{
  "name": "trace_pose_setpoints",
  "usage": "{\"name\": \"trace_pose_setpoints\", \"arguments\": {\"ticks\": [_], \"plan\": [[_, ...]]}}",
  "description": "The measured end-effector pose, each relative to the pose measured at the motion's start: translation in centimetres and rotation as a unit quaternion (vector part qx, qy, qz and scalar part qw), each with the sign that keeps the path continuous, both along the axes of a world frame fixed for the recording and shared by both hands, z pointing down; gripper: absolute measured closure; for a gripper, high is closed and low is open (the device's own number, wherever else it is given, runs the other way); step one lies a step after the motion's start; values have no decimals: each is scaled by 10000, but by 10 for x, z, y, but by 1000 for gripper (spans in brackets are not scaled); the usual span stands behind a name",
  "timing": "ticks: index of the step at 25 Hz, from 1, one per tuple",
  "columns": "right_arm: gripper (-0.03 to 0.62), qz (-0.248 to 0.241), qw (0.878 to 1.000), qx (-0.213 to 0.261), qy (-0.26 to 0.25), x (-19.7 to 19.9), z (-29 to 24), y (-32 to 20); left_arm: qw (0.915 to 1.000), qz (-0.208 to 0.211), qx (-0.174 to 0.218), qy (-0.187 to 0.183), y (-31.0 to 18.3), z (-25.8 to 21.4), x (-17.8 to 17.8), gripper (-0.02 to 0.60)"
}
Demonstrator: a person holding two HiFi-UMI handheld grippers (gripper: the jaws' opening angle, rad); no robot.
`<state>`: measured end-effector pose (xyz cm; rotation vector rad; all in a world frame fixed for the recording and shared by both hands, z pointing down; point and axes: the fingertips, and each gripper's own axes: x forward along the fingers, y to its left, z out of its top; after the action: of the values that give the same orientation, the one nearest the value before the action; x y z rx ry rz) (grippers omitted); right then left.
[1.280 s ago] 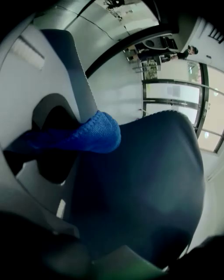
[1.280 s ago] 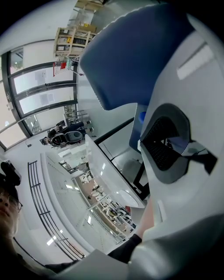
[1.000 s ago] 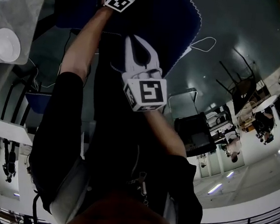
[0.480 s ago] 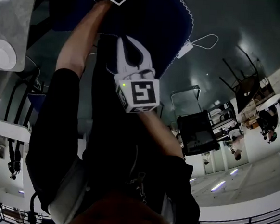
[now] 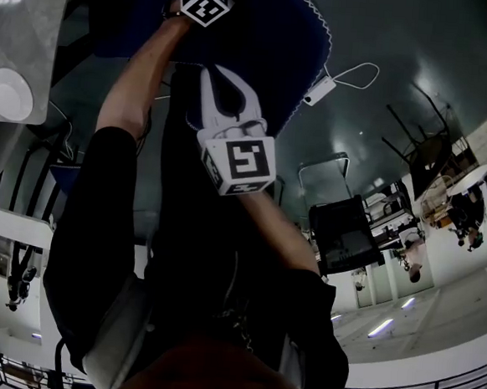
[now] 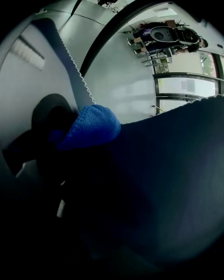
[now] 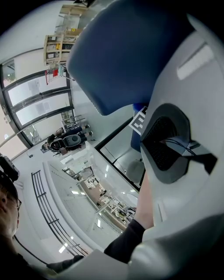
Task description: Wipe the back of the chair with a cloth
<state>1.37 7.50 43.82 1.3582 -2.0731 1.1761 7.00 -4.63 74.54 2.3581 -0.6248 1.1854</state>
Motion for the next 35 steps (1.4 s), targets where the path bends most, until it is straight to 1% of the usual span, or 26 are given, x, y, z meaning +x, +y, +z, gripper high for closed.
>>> {"name": "trace_pose_setpoints", "arguments": {"ticks": [4,12,22,26,35], "plan": [[591,-69,10000,33,20,-1,-1,1,9998,149,-63,-77,17,2,-3,497],[591,-175,9998,26,41,-5,-2,4,9974,536,-364,-310,72,13,-16,495],[591,-313,9994,70,116,-14,-4,4,9942,629,-820,-303,138,17,-32,495],[591,-375,9991,79,154,-14,-7,5,9918,711,-1004,-332,164,13,-37,495],[591,-356,9989,149,263,-9,-13,3,9832,1124,-1382,-388,236,4,-49,495]]}}
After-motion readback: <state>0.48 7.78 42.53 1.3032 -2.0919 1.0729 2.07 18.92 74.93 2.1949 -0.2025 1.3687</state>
